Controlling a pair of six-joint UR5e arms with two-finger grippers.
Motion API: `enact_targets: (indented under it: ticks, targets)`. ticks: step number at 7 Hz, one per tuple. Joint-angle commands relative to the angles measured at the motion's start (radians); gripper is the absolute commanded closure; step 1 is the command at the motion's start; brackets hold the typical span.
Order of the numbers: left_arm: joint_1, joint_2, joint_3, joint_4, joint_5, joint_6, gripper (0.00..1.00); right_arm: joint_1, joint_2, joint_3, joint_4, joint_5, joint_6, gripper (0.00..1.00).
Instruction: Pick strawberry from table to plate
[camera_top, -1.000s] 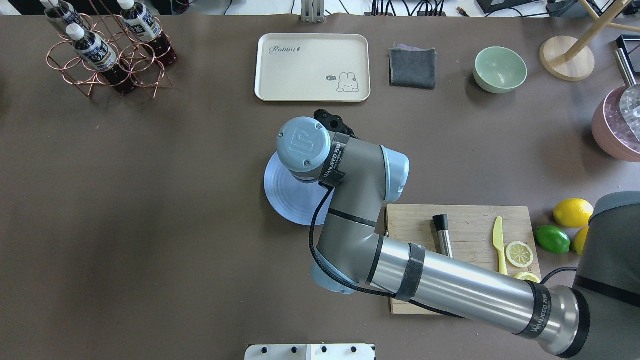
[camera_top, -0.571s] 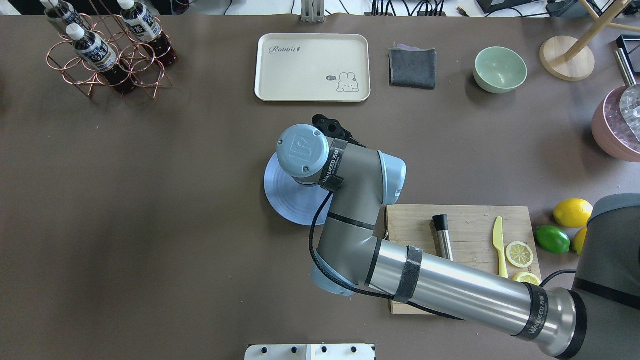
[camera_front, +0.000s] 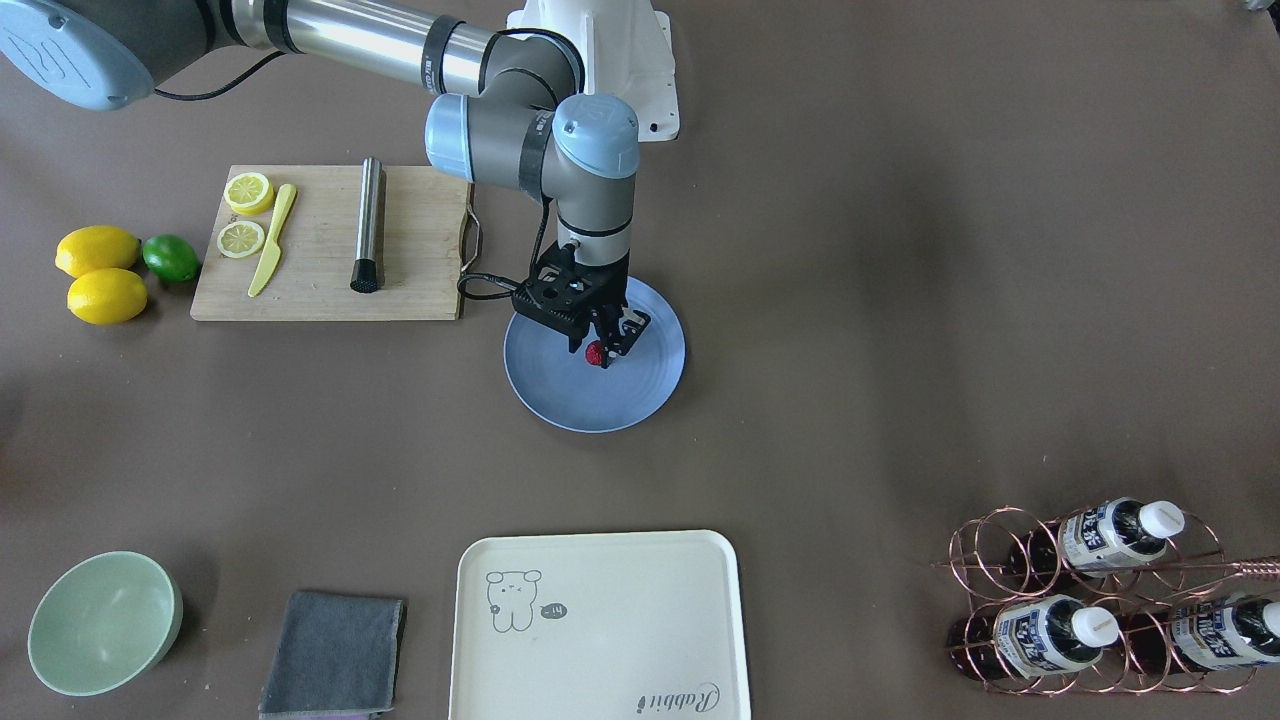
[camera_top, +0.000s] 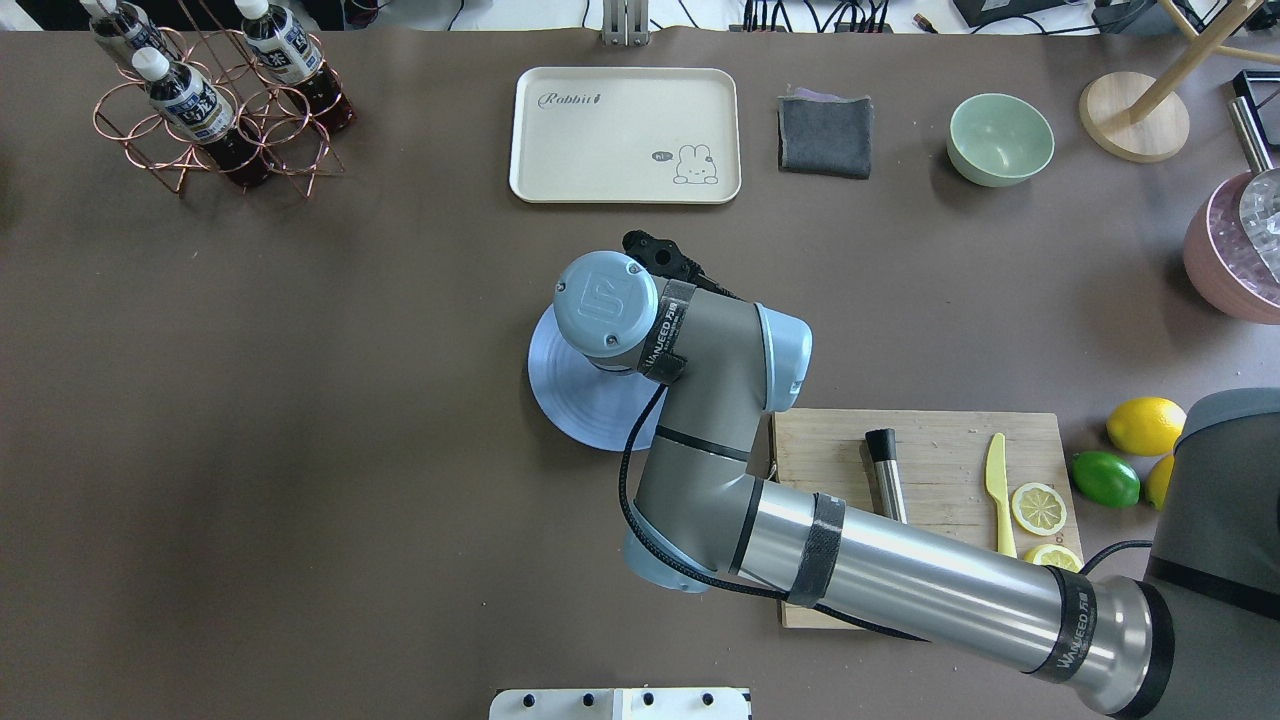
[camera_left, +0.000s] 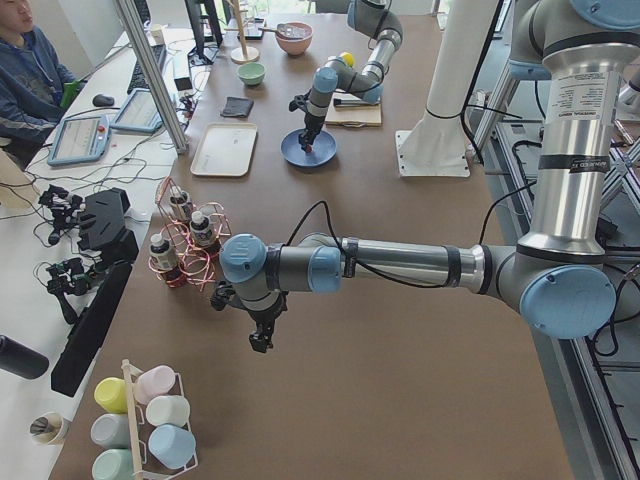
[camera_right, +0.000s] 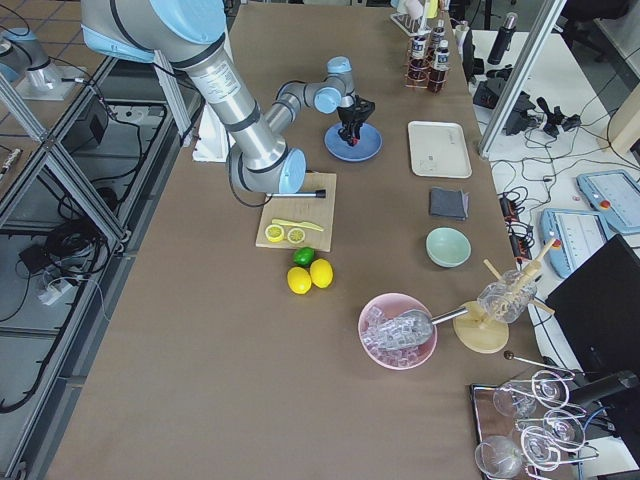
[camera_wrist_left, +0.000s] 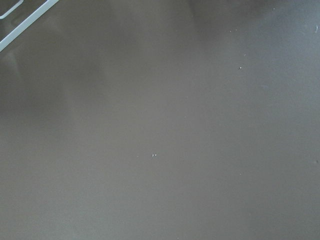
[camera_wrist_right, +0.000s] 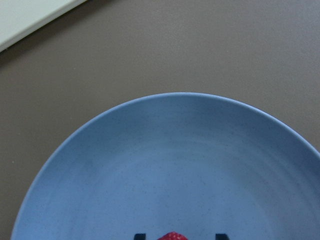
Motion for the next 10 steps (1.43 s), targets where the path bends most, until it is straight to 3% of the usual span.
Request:
enact_targets:
  ticks: [1,2,4,5,7,10]
  targets:
    - [0.001,0.0,0.002,-0.001,0.0,0.002,0.01,0.025,0.0,0.013,-0.004,0.004,-0.02,0.0]
    - [0.001,0.004,0.0,-0.001,0.0,0.002,0.01,0.068,0.0,0.018,-0.016,0.047,-0.027,0.0]
    - [0.001,0.007,0.002,-0.001,0.003,0.002,0.01,0.231,-0.023,0.046,-0.122,0.232,-0.221,0.0]
    - [0.001,0.009,0.011,-0.001,0.003,0.0,0.01,0.326,-0.101,0.078,-0.124,0.323,-0.4,0.0]
    - [0.001,0.024,0.011,-0.001,0.003,-0.005,0.01,0.512,-0.341,0.246,-0.125,0.43,-0.767,0.0]
    - [0.001,0.023,0.008,0.001,0.005,-0.005,0.01,0.722,-0.636,0.339,-0.121,0.462,-1.32,0.0]
